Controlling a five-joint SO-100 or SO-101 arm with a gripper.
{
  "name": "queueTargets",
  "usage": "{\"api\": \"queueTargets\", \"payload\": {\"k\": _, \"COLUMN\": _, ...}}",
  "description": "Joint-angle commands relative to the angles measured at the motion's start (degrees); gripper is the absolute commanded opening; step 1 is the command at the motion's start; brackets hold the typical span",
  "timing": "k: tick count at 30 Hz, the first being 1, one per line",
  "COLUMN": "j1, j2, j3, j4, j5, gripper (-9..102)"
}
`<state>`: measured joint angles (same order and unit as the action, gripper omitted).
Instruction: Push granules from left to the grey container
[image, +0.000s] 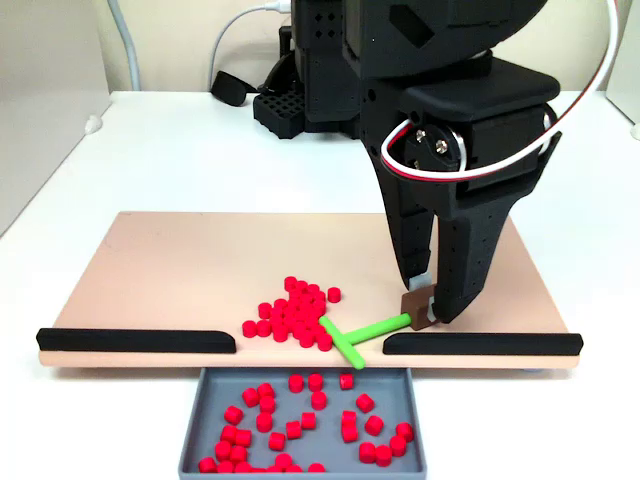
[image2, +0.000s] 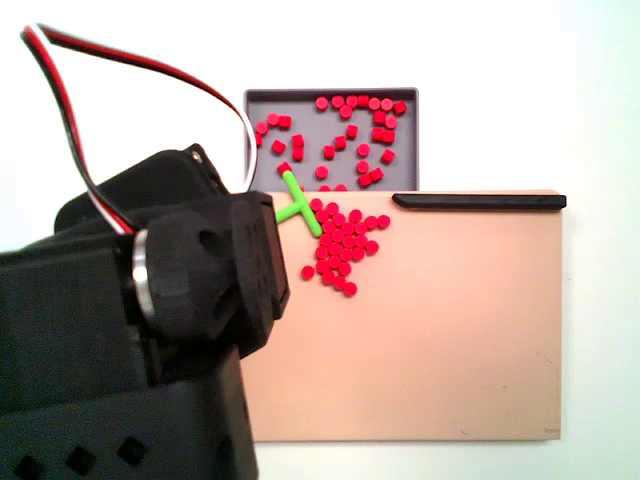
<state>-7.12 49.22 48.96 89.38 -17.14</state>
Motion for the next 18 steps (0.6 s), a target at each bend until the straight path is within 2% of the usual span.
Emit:
{"api": "queueTargets", "payload": {"k": 1, "j1": 0.8, "j2": -0.7, "j3": 0.2, "j4": -0.3, "j5": -1.8, "gripper": 0}}
{"api": "queueTargets", "payload": {"k": 18, "j1": 3.1, "j2": -1.4, "j3": 0.2, "j4": -0.3, "j5": -12.7, "gripper": 0}}
